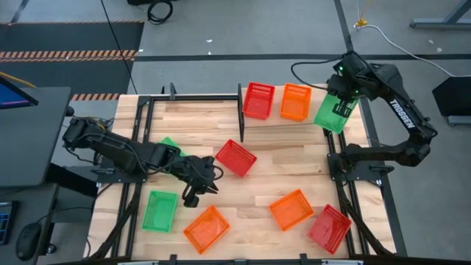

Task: Stack baskets on shelf by color
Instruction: Put the right green bin on the shelf

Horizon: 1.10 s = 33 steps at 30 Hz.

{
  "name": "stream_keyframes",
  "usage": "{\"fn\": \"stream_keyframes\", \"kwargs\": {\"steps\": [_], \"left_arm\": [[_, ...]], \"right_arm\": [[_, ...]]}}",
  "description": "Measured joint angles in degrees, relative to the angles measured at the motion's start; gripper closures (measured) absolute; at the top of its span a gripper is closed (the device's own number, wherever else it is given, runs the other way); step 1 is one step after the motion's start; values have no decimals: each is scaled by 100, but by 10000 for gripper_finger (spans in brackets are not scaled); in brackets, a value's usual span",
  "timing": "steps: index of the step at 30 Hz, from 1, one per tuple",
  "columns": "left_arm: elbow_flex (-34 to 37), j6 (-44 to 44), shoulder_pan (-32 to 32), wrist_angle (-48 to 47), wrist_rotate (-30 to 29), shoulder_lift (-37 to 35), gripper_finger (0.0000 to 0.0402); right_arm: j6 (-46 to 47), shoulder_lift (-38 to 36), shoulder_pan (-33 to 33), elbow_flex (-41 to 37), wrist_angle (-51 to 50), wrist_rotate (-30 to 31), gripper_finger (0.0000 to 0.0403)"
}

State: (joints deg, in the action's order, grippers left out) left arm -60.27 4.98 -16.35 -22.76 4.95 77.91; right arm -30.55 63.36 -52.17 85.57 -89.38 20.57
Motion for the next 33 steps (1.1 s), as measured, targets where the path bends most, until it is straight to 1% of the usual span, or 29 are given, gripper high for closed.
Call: {"fn": "stream_keyframes", "kwargs": {"steps": [2,6,12,28,33], "left_arm": [[0,-59,19,62,2,-1,352],[0,-304,19,270,1,-2,352],[0,-311,76,331,4,-2,352],[0,-267,78,321,-46,-2,352],[0,-268,75,319,-46,-2,353]], "right_arm": [[75,-26,75,-60,109,35,388],[205,-46,99,-132,361,-113,388],[393,-39,156,-185,481,-100,388],[1586,41,250,-185,1121,-166,385],[1761,41,251,-185,1256,-174,374]]}}
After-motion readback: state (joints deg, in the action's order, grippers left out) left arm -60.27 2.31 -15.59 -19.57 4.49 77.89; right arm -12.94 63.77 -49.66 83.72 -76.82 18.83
